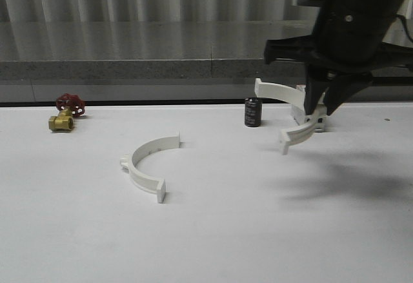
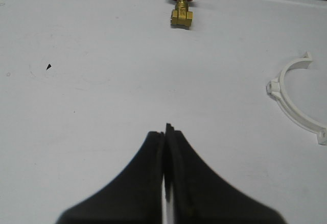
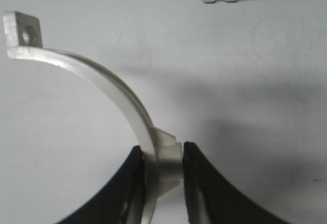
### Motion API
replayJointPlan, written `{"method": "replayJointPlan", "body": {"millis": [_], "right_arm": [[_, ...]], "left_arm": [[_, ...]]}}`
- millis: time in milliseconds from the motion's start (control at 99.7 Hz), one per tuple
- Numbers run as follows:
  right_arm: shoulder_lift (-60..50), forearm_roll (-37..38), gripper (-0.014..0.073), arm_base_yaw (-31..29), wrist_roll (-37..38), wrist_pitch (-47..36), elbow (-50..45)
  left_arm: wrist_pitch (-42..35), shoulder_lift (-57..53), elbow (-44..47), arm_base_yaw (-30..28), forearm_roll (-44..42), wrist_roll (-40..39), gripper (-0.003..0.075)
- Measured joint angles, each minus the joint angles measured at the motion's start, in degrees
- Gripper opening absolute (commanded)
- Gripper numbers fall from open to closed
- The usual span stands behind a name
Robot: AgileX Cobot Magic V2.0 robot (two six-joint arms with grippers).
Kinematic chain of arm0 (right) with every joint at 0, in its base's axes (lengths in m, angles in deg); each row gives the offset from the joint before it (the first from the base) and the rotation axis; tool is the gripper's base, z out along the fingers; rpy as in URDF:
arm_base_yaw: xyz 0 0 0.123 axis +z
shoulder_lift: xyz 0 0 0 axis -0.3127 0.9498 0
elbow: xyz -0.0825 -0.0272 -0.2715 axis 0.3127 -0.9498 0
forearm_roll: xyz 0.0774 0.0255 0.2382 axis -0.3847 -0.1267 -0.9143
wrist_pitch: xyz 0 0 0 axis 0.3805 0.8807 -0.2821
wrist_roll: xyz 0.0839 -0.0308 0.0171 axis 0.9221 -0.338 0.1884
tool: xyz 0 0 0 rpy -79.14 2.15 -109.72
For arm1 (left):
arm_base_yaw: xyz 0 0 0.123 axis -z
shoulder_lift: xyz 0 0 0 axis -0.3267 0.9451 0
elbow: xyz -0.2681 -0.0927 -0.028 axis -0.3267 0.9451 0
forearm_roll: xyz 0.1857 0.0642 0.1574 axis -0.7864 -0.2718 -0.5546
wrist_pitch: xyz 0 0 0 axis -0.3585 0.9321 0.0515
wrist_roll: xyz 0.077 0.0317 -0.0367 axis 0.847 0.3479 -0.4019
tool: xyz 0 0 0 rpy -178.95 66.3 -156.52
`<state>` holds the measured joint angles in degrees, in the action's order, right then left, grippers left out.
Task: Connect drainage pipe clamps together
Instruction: 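Carry the held clamp toward the placed half and align their ends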
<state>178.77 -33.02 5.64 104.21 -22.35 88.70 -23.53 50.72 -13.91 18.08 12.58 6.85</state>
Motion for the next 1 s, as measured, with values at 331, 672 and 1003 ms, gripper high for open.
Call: {"method": "replayJointPlan", "body": {"millis": [331,672,1003], "right_arm": [[12.0,13.04,0.0088,11.18,21.47,5.94,11.02],[17.21,10.4,0.0088,13.59,23.33,6.5,16.93],[18.58,7.32,0.0088,13.59,24.81,4.74,16.93]], "left_arm": [[0.0,0.0,0.0,0.0,0.0,0.0,-0.0021],[0.0,0.0,0.0,0.0,0.0,0.0,-0.0021],[0.0,0.0,0.0,0.0,0.0,0.0,-0.0021]]}}
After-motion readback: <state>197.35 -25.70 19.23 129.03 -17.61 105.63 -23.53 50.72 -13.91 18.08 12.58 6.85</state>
